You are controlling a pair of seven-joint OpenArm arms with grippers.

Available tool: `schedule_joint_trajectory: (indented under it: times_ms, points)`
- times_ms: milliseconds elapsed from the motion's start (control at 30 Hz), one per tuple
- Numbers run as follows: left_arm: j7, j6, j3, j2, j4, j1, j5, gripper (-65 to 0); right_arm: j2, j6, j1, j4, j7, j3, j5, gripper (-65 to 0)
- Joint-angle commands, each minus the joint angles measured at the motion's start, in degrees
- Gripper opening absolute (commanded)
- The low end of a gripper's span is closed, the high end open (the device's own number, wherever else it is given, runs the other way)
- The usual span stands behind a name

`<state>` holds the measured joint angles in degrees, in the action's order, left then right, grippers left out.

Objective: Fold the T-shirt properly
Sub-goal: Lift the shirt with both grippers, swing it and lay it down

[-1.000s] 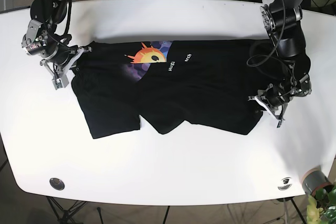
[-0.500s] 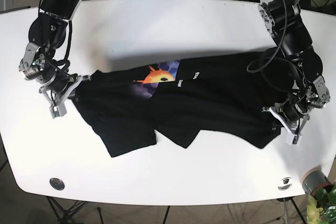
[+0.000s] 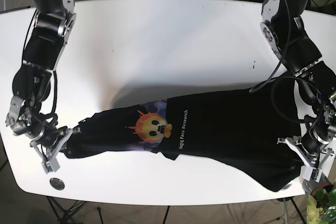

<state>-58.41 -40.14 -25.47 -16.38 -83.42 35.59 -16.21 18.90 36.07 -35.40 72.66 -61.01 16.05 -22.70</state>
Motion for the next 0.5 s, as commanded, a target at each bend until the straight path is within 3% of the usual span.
schedule_joint_trajectory:
  times_ms: [0, 267, 467]
  points:
    - [1.14, 0.27, -0.15, -1.16, -1.02, 4.27, -0.19, -65.0, 1.10, 0.01, -6.32, -3.08, 1.54, -1.59, -0.73, -62.9]
    - [1.14, 2.82, 0.11, -1.24, -0.93, 12.19, -0.10, -65.0, 3.13, 0.10, -21.00, -10.47, 1.63, -6.69, -1.08, -62.9]
    - [1.14, 3.88, 0.11, -2.91, 0.91, 19.04, -0.54, -65.0, 3.04, 0.10, -31.90, -12.31, 1.45, -10.56, -0.99, -62.9]
